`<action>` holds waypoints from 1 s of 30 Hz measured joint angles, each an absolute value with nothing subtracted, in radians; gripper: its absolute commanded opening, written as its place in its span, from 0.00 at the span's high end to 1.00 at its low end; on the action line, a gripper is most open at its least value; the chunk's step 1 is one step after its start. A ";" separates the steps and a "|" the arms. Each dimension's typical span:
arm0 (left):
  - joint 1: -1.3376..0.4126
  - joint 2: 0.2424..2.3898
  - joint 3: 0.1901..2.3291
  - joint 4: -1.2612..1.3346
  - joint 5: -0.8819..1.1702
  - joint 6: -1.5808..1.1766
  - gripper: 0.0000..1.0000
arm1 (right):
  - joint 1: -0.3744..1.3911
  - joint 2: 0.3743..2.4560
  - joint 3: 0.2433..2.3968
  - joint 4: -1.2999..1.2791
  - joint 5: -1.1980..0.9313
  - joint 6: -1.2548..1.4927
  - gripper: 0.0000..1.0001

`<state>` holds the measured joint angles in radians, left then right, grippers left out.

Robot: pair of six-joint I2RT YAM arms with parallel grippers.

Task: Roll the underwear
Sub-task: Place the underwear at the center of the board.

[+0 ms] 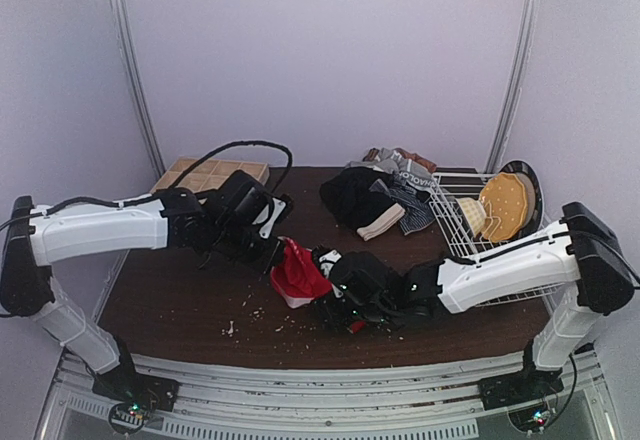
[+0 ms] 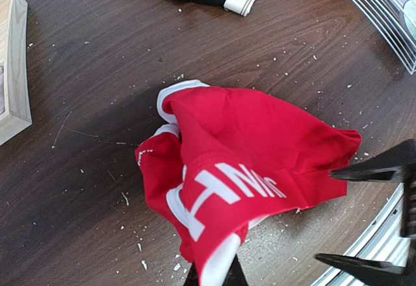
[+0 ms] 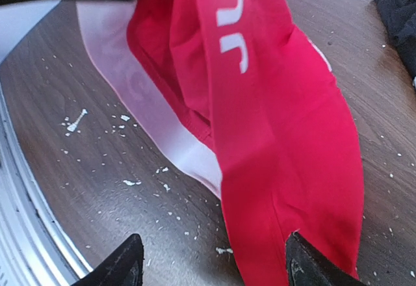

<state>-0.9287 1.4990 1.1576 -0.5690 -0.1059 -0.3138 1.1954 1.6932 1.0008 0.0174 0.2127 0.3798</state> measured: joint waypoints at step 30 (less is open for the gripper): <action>-0.866 1.724 1.479 -0.556 -0.090 -0.215 0.53 | 1.011 1.500 0.872 0.045 0.427 0.538 1.00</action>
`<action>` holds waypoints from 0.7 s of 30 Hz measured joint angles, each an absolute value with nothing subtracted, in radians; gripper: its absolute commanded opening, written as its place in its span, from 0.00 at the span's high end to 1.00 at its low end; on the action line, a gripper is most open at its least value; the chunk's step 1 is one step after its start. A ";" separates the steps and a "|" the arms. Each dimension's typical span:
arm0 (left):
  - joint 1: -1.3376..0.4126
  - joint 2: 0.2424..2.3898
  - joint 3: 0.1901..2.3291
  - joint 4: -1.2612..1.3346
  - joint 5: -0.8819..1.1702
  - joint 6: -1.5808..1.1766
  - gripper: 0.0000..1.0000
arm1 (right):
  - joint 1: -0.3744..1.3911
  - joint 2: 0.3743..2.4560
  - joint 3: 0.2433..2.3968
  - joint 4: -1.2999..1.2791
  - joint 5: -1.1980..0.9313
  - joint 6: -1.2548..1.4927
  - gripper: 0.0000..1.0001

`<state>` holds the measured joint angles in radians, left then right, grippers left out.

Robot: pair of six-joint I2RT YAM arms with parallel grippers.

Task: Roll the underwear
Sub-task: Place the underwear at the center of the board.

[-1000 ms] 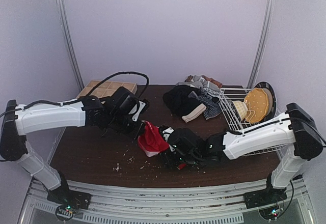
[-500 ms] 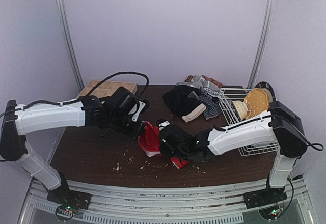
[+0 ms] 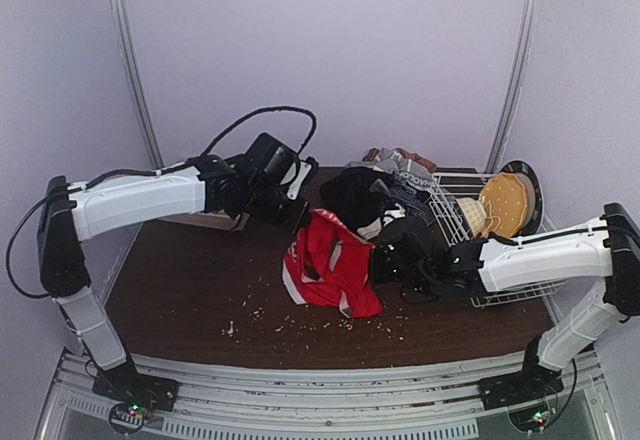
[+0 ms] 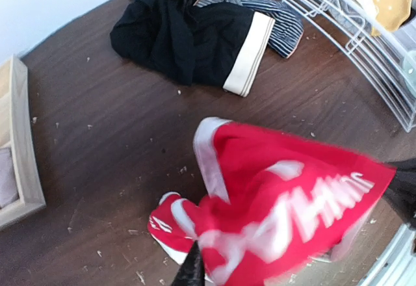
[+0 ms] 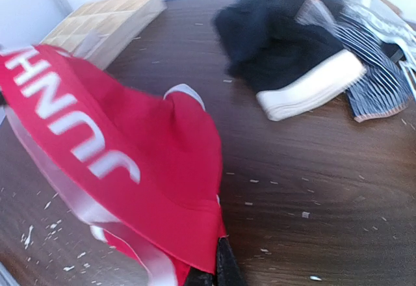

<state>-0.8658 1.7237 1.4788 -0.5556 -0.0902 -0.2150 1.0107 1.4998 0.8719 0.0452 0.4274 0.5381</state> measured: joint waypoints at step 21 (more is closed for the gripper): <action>-0.875 1.795 1.275 -0.416 -0.102 -0.508 0.21 | 0.899 1.472 0.716 0.026 0.359 0.667 1.00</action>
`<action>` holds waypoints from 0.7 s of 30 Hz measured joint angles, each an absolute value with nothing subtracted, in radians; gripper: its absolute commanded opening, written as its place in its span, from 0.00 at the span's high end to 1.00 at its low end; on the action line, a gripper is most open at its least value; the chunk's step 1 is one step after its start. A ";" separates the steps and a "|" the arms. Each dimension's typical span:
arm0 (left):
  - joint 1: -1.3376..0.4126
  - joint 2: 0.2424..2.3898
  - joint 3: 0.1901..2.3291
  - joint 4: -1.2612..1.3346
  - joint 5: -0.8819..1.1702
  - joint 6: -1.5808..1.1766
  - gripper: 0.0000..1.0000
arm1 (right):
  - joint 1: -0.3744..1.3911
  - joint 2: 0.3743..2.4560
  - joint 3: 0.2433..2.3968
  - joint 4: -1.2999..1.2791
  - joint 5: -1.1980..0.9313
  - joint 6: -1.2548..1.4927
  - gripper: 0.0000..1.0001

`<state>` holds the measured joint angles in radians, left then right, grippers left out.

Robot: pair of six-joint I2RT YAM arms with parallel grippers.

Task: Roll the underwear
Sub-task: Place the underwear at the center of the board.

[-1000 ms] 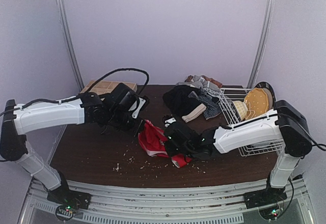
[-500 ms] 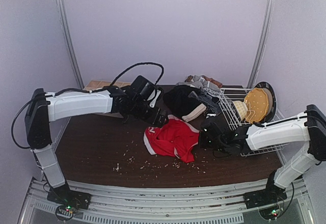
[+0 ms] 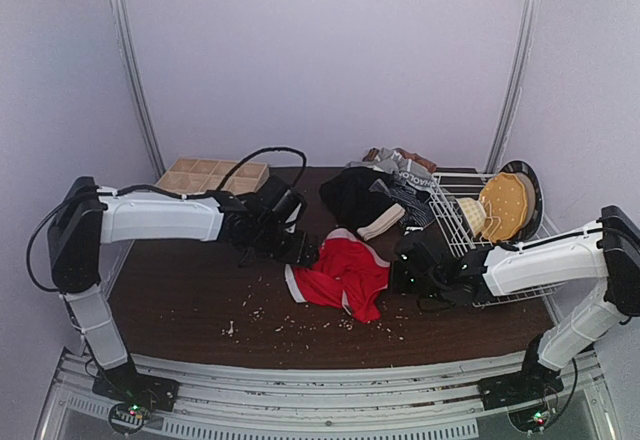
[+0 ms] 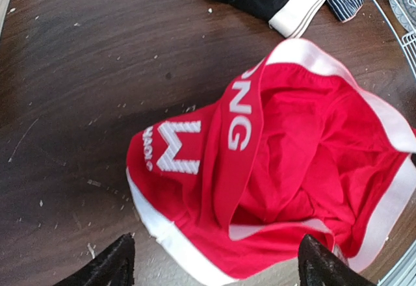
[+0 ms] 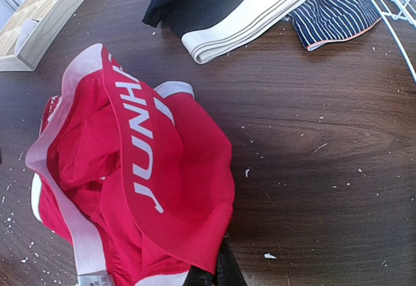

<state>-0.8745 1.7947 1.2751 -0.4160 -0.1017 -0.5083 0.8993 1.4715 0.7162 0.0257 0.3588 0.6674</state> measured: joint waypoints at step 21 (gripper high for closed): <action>-0.877 1.963 1.390 -0.469 -0.100 -0.574 0.78 | 0.899 1.451 0.716 0.025 0.324 0.666 1.00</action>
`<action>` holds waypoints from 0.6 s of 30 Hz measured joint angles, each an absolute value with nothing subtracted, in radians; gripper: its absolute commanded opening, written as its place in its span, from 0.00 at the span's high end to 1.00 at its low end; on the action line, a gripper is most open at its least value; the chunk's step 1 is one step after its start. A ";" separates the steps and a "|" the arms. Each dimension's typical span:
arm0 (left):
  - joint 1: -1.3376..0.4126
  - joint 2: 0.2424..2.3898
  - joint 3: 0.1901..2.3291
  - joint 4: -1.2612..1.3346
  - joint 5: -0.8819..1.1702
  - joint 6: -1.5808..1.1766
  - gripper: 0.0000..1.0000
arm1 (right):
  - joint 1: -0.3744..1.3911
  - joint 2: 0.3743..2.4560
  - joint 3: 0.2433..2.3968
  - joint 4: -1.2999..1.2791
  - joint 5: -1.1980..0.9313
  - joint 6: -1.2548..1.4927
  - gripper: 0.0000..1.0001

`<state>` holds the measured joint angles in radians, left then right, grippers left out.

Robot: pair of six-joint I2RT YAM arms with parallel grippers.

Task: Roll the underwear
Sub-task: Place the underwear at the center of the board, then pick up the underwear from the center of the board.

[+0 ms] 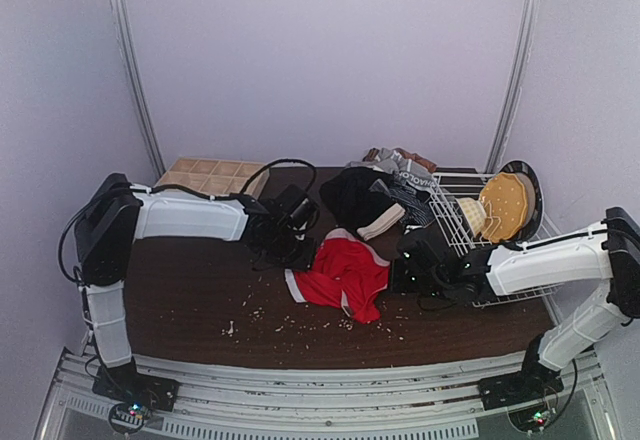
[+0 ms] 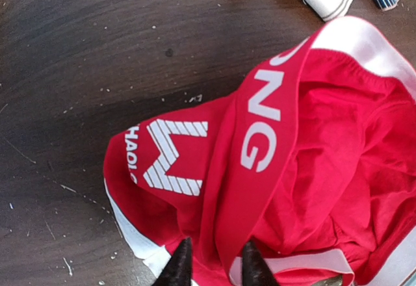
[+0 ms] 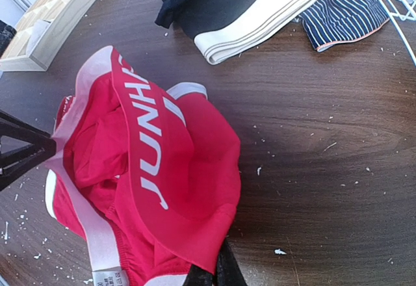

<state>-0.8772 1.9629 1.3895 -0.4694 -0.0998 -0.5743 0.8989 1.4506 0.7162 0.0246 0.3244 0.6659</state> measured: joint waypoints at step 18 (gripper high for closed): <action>-0.837 1.849 1.367 -0.551 -0.168 -0.479 1.00 | 0.856 1.420 0.891 -0.116 0.316 0.565 1.00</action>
